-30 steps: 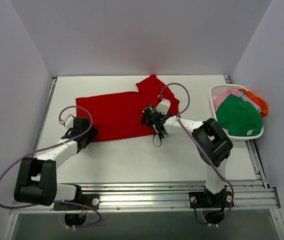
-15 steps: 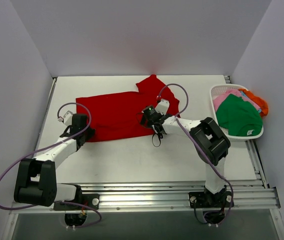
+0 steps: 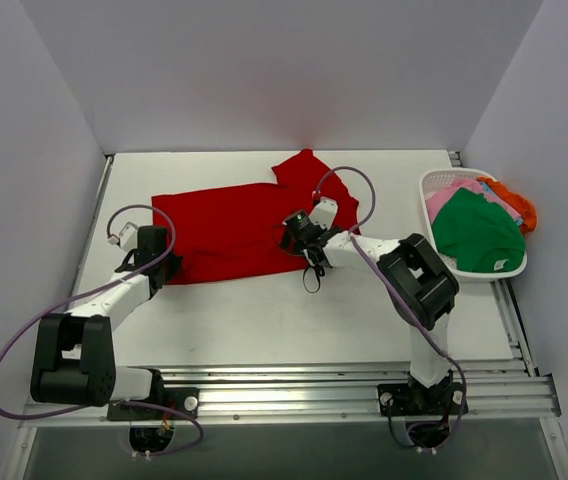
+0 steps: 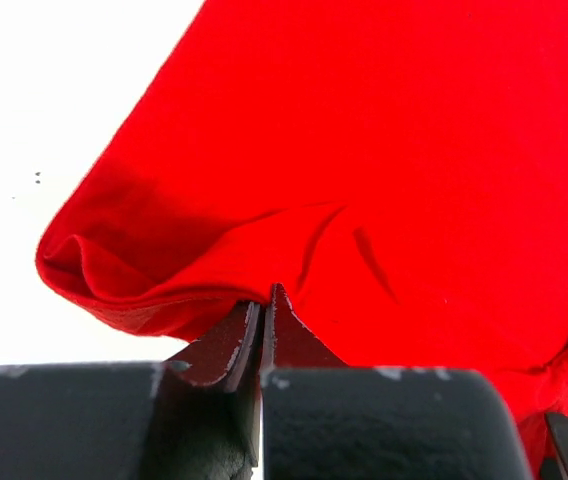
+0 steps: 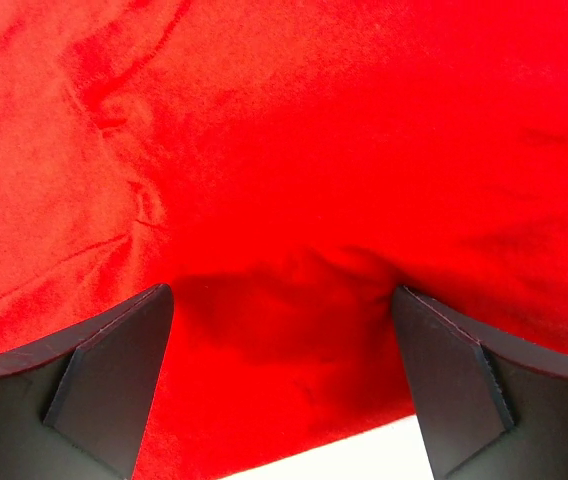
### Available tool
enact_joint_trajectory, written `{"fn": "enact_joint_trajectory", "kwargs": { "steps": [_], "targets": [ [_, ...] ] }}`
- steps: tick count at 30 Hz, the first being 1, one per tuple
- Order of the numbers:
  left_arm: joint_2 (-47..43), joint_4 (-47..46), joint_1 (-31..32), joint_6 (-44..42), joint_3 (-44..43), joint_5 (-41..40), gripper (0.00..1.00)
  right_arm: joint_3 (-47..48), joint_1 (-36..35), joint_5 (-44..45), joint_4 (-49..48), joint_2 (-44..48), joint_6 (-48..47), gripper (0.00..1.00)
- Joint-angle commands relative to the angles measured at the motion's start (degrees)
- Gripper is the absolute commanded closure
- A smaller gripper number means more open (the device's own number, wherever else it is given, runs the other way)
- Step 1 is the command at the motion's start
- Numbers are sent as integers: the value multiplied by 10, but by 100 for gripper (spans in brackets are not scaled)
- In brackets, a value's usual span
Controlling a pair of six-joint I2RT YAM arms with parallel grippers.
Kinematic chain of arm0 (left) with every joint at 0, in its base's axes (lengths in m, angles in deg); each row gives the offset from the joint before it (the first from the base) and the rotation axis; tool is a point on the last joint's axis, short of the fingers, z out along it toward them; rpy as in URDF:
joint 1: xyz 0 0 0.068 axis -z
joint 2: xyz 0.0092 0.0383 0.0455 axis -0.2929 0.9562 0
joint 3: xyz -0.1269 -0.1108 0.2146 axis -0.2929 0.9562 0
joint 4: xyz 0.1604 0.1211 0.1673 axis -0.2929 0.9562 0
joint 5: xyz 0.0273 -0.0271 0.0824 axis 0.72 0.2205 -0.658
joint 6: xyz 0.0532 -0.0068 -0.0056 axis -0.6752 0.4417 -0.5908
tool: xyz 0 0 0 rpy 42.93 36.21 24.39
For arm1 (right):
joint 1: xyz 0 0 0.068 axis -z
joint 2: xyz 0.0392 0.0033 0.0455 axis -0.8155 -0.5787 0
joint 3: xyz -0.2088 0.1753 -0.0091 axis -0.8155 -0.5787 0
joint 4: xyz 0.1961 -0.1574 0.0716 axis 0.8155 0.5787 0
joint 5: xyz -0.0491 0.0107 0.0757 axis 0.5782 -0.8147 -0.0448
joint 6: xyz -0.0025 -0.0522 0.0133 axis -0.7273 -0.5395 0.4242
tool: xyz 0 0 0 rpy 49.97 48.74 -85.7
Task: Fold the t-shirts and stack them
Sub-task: Fold the tshirt
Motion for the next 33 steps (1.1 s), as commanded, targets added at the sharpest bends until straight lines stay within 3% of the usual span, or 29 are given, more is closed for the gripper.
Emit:
{"fn": "enact_joint_trajectory", "kwargs": {
  "steps": [1,14,19,22,24,26,27,29,33],
  "targets": [
    [1,-12,-17,2,-20,-5,98,21,-5,7,1,-12,-2,14],
    [65,-42,-58,15,-42,19,94,28,-5,4,-2,-28,-3,14],
    [94,-61,-101,21,-51,43,91,31,-5,3,-4,-31,-4,15],
    [115,-81,-122,24,-60,62,81,33,-5,4,-4,-35,-5,15],
    [122,-90,-136,26,-63,74,67,34,-5,4,-6,-37,-5,15],
    [131,-97,-144,27,-65,88,44,35,-5,4,-6,-38,-6,15],
    [132,-99,-151,27,-67,91,22,35,-5,4,-7,-39,-6,15],
    [136,-106,-159,33,-67,105,3,35,-5,3,-7,-41,-6,15],
    [139,-113,-183,42,-74,120,6,36,-5,1,-9,-44,-7,15]
  ]
}}
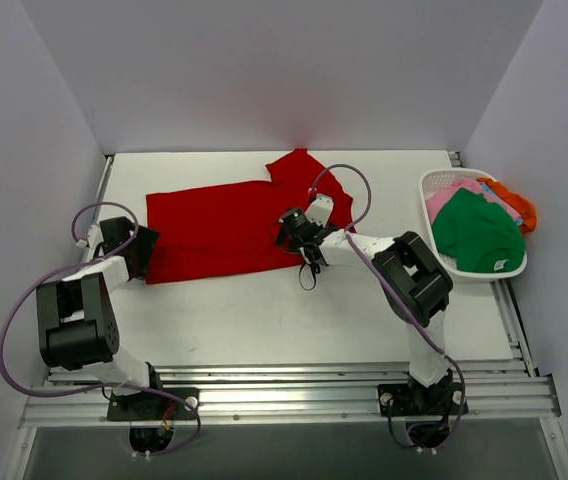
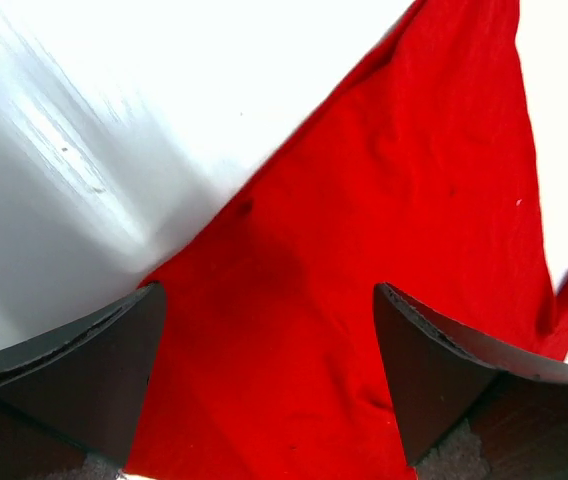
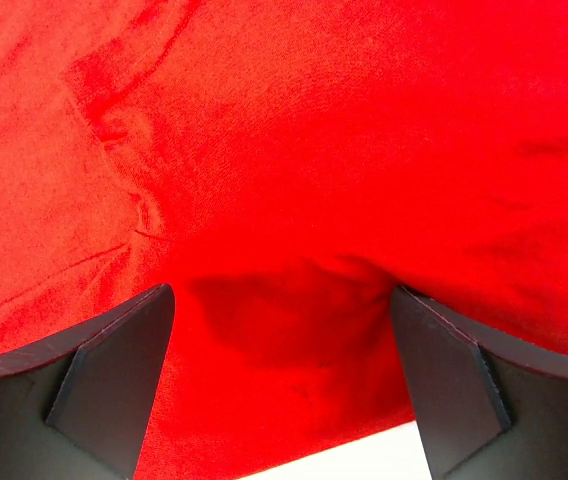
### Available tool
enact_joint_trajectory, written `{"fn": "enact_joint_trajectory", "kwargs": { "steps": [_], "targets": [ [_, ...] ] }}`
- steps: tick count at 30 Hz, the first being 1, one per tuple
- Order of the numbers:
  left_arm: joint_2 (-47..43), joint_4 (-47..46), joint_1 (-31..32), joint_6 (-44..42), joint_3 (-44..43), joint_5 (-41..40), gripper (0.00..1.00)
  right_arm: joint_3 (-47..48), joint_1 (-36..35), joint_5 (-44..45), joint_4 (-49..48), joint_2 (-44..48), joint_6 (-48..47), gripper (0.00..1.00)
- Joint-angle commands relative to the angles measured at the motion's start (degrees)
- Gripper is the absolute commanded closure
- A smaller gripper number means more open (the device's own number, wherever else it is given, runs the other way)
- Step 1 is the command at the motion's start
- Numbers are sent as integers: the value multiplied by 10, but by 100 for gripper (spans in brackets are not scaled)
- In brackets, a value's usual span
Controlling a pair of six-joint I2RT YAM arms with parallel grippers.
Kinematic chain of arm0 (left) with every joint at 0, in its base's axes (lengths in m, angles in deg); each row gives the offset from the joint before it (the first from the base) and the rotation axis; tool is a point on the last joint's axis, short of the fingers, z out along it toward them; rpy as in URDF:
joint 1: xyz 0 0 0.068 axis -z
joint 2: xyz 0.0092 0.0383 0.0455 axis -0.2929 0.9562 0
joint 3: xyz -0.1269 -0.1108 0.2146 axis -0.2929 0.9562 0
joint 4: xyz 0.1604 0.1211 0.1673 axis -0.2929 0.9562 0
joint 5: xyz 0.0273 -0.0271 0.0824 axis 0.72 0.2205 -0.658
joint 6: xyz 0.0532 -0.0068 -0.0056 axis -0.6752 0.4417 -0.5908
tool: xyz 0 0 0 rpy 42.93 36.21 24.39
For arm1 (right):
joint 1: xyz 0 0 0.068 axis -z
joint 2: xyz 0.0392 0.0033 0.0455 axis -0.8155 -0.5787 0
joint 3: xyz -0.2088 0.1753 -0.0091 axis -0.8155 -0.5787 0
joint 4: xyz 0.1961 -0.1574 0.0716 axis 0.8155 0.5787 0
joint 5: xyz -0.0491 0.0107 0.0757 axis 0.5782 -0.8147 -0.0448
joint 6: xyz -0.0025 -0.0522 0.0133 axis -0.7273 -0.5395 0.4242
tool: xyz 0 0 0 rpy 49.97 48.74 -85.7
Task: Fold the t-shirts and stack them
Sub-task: Fold the tshirt
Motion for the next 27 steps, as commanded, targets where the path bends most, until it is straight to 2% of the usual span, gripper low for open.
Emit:
{"fn": "enact_joint_trajectory", "kwargs": {
  "steps": [1,9,15,17,20,24,27],
  "targets": [
    [10,-24,-30,10,-18,18,6,9,-5,0,12,-18,-1,15],
    [66,-32,-64,15,-82,28,6,9,-5,-1,11,-18,-1,15],
    [27,-63,-59,-26,-104,29,5,20,5,9,12,9,-12,14],
    [40,-38,-58,-40,-153,35,5,22,13,11,-2,26,-21,13],
    [101,5,-58,-66,-241,73,5,35,52,-18,-31,34,-21,11],
    [196,1,-58,-102,-323,130,5,70,103,-53,-61,27,-36,11],
    [259,18,-58,-116,-391,168,5,135,131,-76,-53,-6,-62,11]
  ]
}}
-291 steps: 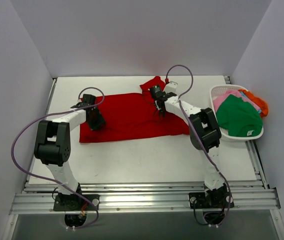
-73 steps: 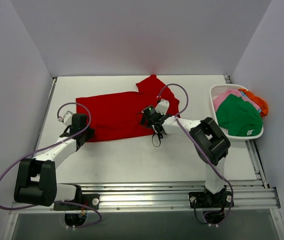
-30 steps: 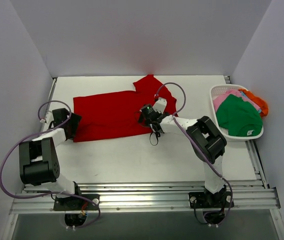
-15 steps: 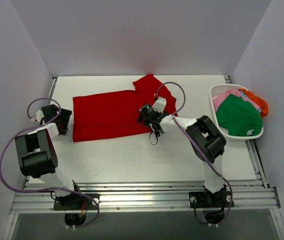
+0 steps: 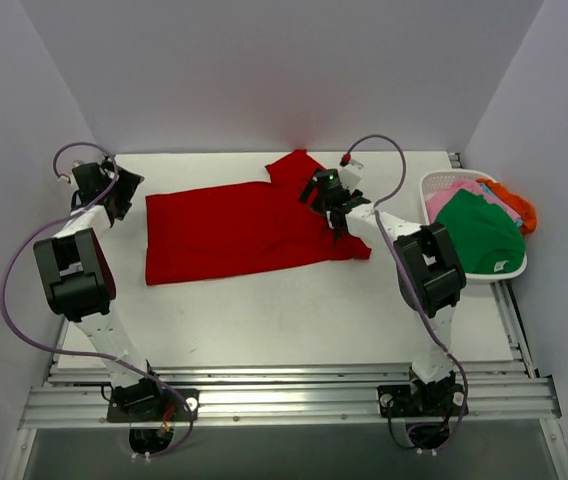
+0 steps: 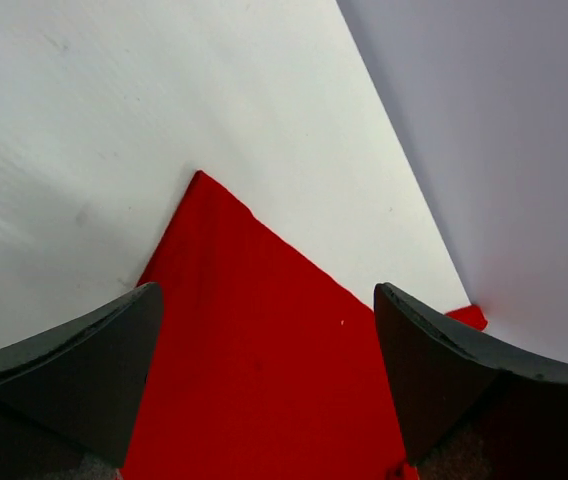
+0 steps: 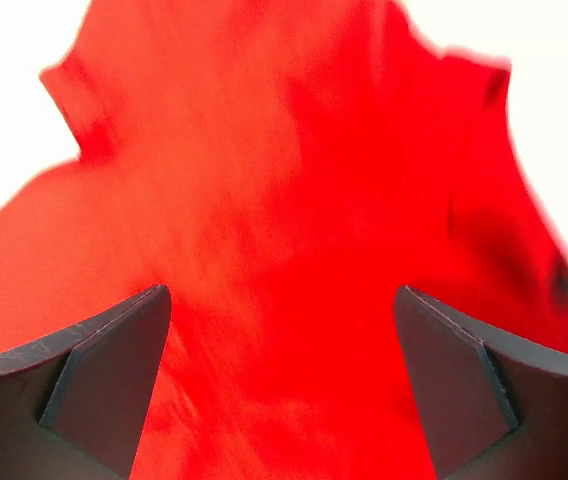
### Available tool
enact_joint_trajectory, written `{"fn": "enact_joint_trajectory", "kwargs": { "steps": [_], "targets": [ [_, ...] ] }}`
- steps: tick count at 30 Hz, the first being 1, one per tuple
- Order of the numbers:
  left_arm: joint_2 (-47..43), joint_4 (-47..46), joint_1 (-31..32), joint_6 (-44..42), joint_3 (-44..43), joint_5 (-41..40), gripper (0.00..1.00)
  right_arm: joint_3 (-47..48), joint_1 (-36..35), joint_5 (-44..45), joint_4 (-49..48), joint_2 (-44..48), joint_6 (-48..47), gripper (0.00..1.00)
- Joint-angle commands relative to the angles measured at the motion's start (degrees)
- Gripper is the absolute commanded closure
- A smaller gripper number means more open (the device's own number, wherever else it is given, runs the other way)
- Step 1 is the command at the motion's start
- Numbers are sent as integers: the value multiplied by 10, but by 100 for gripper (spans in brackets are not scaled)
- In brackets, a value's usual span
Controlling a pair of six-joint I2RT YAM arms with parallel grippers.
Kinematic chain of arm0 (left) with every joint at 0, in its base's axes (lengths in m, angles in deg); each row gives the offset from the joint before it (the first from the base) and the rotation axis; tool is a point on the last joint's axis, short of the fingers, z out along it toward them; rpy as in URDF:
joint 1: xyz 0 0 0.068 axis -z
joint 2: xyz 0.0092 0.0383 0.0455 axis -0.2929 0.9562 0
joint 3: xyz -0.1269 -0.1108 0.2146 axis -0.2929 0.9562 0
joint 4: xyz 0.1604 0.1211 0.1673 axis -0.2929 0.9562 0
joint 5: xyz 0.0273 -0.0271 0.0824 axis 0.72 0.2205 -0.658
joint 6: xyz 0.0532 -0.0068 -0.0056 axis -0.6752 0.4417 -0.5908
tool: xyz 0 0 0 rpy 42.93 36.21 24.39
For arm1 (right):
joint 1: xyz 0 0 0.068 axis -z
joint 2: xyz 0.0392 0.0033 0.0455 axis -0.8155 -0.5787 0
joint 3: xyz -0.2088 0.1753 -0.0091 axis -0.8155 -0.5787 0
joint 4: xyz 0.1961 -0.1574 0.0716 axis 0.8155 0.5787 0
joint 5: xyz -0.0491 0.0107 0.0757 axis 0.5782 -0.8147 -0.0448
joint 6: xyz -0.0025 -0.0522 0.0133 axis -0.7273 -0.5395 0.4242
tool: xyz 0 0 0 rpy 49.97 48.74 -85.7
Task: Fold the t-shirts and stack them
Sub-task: Fold the tshirt
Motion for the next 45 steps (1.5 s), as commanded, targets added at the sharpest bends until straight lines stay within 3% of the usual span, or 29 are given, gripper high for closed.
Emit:
{"fn": "enact_joint_trajectory", "kwargs": {
  "steps": [1,8,22,36,39,41,43,45],
  "targets": [
    [64,24,0,-36,-59,67,5,112,33,-28,-7,-12,-44,11],
    [119,2,3,-17,-81,92,4,274,67,-61,27,-126,-100,11],
    [85,-52,20,-4,-19,100,2,506,120,-164,-77,-375,-129,11],
    [52,-67,48,-11,-13,90,1,478,135,-164,-239,-402,-117,11],
    [47,-62,48,-14,-13,89,1,480,135,-180,-229,-403,-97,11],
    [40,-58,47,-17,-9,89,1,435,135,-186,-264,-366,-80,13],
    [32,-63,47,-18,-2,84,1,316,129,-182,-328,-321,-78,14],
    [18,-72,48,-21,12,80,1,257,124,-177,-379,-261,-83,15]
  ]
}}
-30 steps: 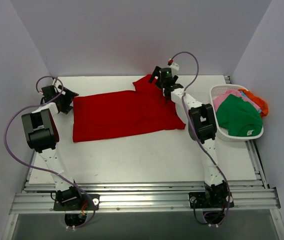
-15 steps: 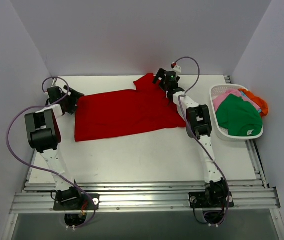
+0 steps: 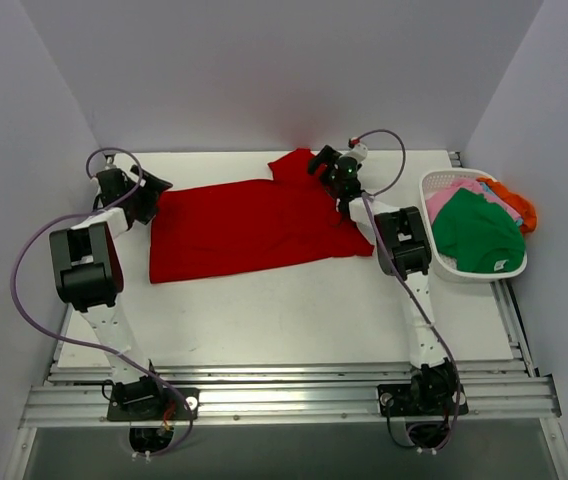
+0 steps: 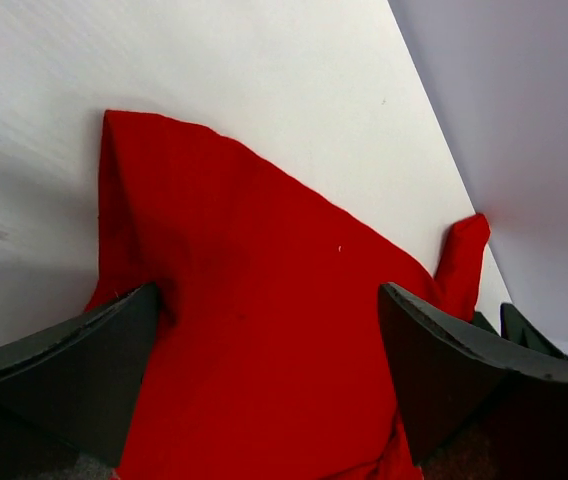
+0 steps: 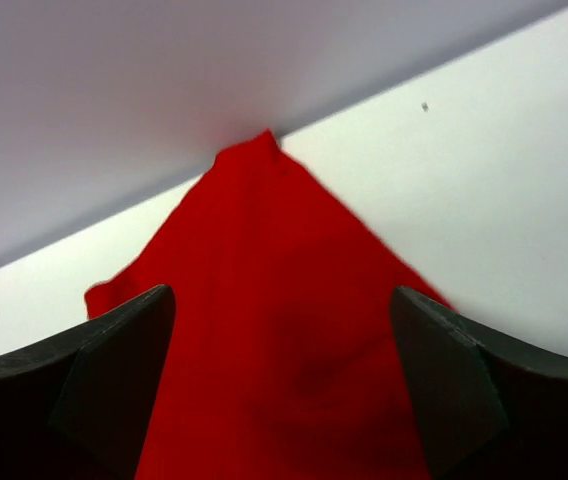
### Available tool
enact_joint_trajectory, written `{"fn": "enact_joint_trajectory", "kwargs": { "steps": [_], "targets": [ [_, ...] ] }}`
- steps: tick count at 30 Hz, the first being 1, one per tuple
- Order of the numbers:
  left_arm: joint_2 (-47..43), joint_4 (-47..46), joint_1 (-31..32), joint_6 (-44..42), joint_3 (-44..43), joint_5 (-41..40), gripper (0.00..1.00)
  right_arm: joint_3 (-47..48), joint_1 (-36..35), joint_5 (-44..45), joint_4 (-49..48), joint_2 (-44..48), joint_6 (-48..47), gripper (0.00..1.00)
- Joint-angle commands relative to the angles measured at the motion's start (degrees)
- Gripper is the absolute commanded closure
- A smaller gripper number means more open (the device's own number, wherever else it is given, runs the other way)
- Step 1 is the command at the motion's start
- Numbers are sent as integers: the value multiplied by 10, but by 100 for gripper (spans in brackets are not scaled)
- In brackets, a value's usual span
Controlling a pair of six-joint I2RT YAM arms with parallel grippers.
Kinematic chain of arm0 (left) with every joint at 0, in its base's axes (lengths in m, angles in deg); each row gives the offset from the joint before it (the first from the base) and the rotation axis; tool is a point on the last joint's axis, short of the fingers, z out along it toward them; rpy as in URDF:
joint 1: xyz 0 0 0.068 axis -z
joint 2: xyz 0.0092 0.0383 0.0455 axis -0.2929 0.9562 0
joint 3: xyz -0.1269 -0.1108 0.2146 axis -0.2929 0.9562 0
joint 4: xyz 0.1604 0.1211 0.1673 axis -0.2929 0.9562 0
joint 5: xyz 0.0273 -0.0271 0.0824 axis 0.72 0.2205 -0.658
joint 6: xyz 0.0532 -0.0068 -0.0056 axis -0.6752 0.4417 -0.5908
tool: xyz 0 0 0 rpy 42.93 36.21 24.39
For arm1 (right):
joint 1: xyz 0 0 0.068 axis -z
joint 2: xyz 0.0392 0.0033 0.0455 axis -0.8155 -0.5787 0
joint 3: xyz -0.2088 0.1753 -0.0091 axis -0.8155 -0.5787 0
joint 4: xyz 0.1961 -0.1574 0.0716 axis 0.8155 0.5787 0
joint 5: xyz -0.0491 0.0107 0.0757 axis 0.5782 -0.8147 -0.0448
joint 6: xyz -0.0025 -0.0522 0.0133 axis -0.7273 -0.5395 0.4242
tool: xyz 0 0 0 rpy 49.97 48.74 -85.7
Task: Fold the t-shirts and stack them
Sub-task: Fold the tshirt
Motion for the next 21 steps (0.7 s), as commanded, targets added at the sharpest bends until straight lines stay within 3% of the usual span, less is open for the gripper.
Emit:
{"fn": "enact_joint_trajectory", "kwargs": {
  "steps": [1,3,4,7,10,18,21],
  "targets": [
    [-53,-33,3,-16,14,-18,1,-105,-7,-1,-87,104,11,17],
    [-50,-30,4,-16,11,-22,1,-130,-8,-3,-86,141,22,23],
    [-47,-28,4,-15,8,-20,1,-142,-9,-11,-84,152,27,36],
    [-36,-29,5,-11,6,-16,1,-195,-13,-6,-83,186,35,61],
    [-29,-24,15,-18,10,-25,0,-239,-15,-2,-84,206,33,74],
    [-29,-23,34,-27,48,-34,0,-417,-6,16,-137,250,51,82],
    [-44,-15,45,-34,54,-43,0,-448,-6,7,-160,238,67,89]
  ]
}}
